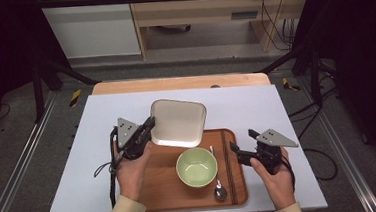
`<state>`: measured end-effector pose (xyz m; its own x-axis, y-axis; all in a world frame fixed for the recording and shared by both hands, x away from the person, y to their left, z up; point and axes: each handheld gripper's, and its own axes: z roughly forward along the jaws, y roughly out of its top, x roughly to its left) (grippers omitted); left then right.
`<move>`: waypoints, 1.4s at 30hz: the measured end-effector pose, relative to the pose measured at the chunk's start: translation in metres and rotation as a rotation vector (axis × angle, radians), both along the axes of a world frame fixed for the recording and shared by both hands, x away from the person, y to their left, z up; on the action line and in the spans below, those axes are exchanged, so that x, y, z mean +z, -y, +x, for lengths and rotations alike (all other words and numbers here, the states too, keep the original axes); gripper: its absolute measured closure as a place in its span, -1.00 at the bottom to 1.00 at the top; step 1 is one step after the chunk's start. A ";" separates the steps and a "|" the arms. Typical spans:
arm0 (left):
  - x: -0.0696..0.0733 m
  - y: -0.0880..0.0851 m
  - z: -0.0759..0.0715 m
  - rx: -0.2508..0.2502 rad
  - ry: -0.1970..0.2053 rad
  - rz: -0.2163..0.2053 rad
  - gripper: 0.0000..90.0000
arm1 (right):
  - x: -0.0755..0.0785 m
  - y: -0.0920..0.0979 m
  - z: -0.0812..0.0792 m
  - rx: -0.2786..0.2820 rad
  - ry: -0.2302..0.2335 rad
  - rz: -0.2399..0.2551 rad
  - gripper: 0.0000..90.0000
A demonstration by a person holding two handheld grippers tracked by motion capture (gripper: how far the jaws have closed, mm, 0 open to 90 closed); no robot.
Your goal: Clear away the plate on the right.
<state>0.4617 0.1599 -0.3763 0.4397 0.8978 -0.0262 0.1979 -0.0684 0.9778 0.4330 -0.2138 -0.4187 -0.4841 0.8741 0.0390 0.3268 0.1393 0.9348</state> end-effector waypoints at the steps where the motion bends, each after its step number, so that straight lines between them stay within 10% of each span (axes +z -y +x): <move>1: 0.000 -0.002 0.000 0.004 -0.001 -0.005 0.97 | 0.000 0.003 -0.001 -0.003 -0.001 0.005 -0.55; 20: 0.007 -0.050 -0.014 0.077 0.000 -0.014 0.97 | -0.009 0.053 -0.016 -0.053 0.002 -0.013 -0.60; 42: -0.029 -0.093 -0.045 0.077 -0.144 0.029 0.97 | -0.019 0.064 -0.019 -0.108 -0.016 -0.031 -0.69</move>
